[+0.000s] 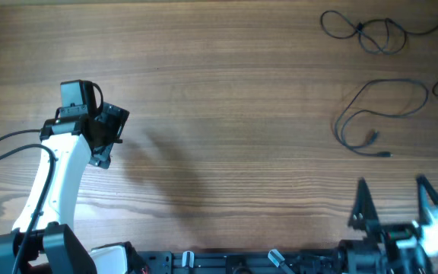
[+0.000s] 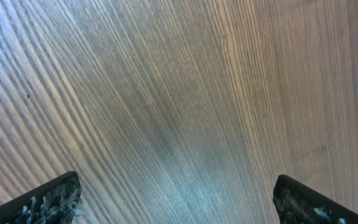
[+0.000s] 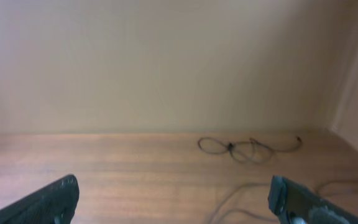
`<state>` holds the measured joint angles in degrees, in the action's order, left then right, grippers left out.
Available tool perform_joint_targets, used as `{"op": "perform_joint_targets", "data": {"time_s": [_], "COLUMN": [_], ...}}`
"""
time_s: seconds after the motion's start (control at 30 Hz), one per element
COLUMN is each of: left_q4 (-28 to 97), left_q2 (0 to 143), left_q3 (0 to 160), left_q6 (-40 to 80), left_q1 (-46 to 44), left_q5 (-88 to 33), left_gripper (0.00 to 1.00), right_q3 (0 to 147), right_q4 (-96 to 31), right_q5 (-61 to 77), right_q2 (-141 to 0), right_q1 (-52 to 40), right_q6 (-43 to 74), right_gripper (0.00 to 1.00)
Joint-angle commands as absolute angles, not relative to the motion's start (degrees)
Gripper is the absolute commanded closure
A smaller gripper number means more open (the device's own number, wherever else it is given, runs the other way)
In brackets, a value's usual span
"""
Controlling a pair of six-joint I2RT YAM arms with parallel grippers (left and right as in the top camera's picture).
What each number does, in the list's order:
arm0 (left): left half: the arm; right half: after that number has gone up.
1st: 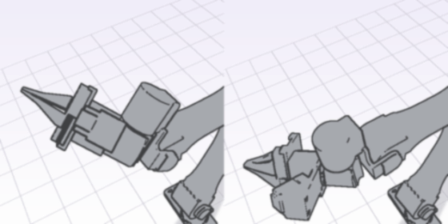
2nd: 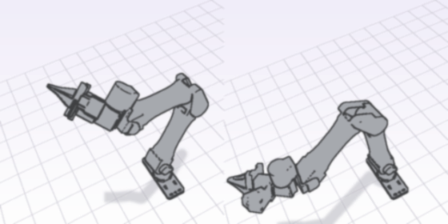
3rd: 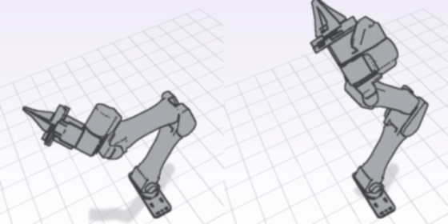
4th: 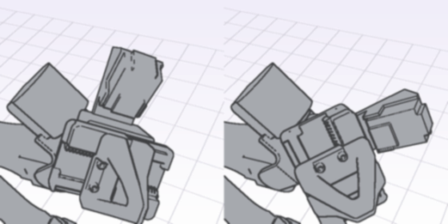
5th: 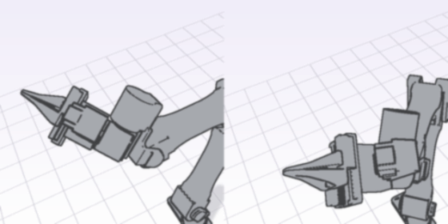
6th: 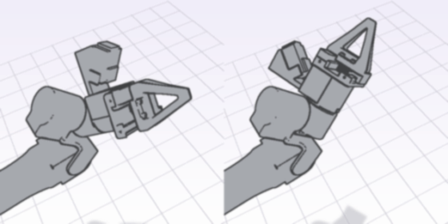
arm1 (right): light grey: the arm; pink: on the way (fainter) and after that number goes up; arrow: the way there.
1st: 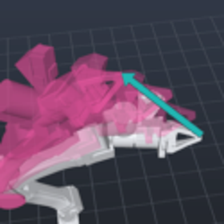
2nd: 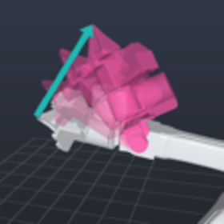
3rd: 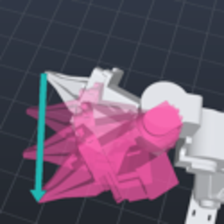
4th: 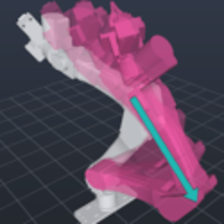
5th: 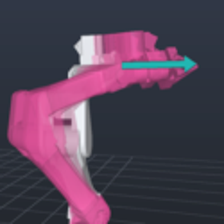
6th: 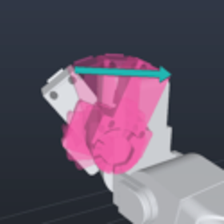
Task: Untangle cables
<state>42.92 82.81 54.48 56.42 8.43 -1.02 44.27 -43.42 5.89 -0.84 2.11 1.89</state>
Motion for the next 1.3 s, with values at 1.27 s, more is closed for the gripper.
{"op": "perform_joint_targets", "data": {"time_s": [1.27], "left_q4": [42.9], "left_q2": [82.3], "left_q3": [54.3], "left_q6": [55.7], "left_q1": [8.8], "left_q5": [-1.0], "left_gripper": [0.0], "right_q3": [0.3], "right_q4": [1.0], "right_q5": [11.7], "right_q2": [-0.2], "right_q1": [1.9], "right_q6": [2.4], "right_gripper": [0.0]}}
